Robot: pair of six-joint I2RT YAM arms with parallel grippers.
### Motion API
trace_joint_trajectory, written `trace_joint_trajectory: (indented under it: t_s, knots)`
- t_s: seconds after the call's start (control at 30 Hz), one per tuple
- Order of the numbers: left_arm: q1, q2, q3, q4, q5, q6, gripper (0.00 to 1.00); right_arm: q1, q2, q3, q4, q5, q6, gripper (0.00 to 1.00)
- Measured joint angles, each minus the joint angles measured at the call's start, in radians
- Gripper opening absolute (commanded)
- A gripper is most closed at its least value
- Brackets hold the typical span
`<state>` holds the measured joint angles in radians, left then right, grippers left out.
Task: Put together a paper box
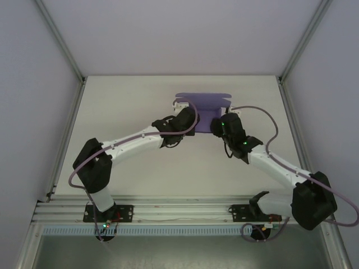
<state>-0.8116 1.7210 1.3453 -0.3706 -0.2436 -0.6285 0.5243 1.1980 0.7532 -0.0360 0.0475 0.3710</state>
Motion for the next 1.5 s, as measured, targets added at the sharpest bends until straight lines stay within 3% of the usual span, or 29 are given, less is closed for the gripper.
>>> trace_joint_trajectory:
  t_s: [0.2,0.3,0.53,0.93,1.1,1.2,1.43,1.5]
  knots:
    - [0.0,-0.014,-0.026,0.0,-0.008,0.0,0.0,0.0,-0.109,-0.013,0.029,-0.07,0.013,0.76]
    - [0.0,-0.023,-0.052,-0.001,-0.021,0.001,0.0,0.0,-0.166,-0.021,0.01,-0.026,0.032,0.78]
    - [0.0,-0.051,-0.07,0.0,-0.05,0.001,0.0,0.0,-0.224,-0.047,-0.077,0.04,0.071,0.71]
    - [0.0,-0.064,-0.071,0.0,-0.056,0.006,0.0,-0.002,-0.023,-0.019,-0.053,-0.106,0.114,0.5]
    - [-0.005,-0.064,-0.071,0.001,-0.07,0.009,0.0,-0.004,0.061,0.037,-0.045,-0.097,0.137,0.14]
    - [-0.013,-0.066,-0.071,0.011,-0.097,0.013,0.0,-0.003,0.077,0.054,-0.076,-0.059,0.124,0.0]
    - [-0.027,-0.072,-0.071,0.022,-0.116,0.026,0.0,0.009,0.103,0.126,-0.189,0.006,0.079,0.0]
    - [-0.028,-0.072,-0.071,0.026,-0.116,0.025,0.0,0.013,0.116,0.163,-0.244,0.028,0.061,0.04]
